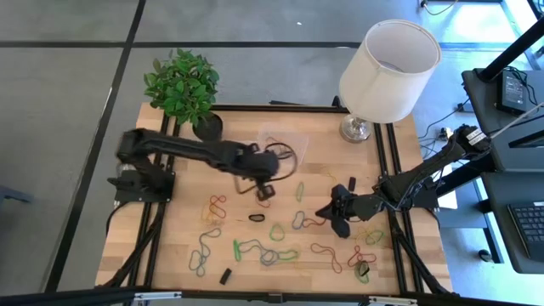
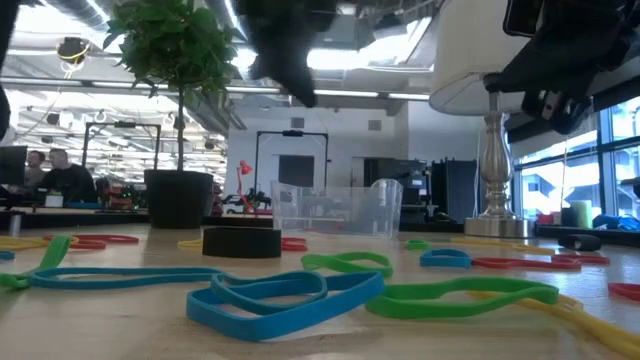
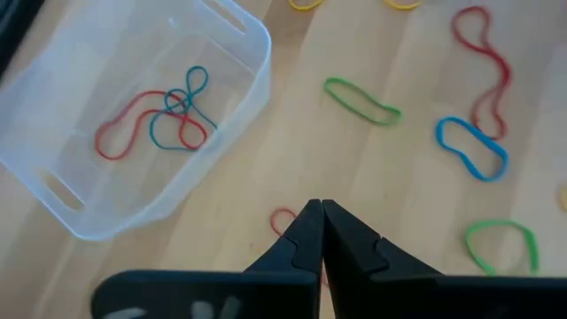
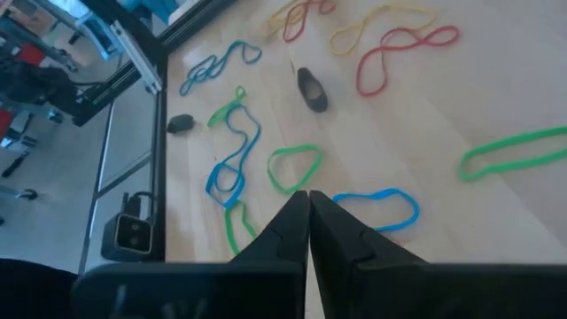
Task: Pick and place rubber bands into bin
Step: Put the yellow rubber band into the transparent bin
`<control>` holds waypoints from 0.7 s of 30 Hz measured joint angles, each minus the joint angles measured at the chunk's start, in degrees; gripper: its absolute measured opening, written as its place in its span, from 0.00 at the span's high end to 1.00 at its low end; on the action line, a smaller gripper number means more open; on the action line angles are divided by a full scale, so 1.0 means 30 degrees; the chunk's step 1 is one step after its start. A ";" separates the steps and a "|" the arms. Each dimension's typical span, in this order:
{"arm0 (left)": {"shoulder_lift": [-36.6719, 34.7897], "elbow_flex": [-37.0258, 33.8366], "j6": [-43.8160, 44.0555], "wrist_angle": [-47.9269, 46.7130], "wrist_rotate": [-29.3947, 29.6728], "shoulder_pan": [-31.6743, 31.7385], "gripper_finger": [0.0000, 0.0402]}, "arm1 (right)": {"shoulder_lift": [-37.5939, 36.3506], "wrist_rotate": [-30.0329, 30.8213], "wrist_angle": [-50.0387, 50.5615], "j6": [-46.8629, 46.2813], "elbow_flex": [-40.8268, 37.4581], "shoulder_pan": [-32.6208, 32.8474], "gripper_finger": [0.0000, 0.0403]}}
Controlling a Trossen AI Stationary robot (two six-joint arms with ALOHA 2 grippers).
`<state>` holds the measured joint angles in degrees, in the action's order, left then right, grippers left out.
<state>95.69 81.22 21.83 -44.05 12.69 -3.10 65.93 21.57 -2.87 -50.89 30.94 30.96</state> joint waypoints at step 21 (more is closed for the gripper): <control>-1.9123 -1.8839 -0.3204 1.0339 -0.1456 -0.0494 1.00 | 0.3852 0.2791 0.9492 0.0120 0.8197 -0.3391 1.00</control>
<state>38.32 24.71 12.21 -13.03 8.32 -4.58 77.49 29.94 25.60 -50.53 55.53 20.79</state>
